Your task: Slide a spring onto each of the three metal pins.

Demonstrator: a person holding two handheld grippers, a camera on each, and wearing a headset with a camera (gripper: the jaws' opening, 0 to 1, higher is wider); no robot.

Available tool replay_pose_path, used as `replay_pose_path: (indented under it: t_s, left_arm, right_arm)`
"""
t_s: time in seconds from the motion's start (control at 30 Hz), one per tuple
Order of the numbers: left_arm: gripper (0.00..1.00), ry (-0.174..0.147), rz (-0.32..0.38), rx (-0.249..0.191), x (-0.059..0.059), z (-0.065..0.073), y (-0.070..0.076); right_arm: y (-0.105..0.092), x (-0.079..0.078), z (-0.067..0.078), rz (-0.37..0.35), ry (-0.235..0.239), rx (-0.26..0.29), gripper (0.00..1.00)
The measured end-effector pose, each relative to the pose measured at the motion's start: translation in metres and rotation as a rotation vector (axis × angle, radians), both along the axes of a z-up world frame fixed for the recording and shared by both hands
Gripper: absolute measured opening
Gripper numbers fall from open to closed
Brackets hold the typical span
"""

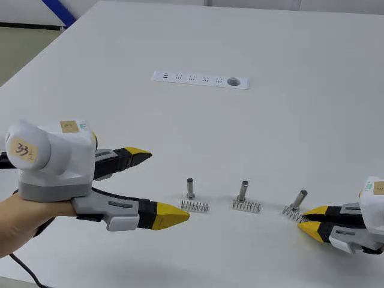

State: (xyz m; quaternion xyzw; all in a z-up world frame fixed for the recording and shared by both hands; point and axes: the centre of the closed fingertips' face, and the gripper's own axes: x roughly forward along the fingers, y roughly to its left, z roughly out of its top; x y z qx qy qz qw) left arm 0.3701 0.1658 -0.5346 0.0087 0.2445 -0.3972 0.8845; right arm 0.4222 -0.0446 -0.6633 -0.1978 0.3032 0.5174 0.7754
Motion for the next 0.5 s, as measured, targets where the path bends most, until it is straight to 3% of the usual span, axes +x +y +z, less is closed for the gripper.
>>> replay_pose_path:
  t_s: [0.23, 0.5]
  left_arm:
    - [0.88, -0.002, -0.009, -0.004, -0.002, 0.001, -0.002]
    - [0.88, -0.008, -0.033, -0.012, -0.004, 0.001, -0.010]
  right_arm:
    - [-0.005, -0.003, 0.002, 0.012, -0.007, -0.045, 0.11]
    - [0.000, -0.013, 0.024, 0.013, -0.009, -0.022, 0.10]
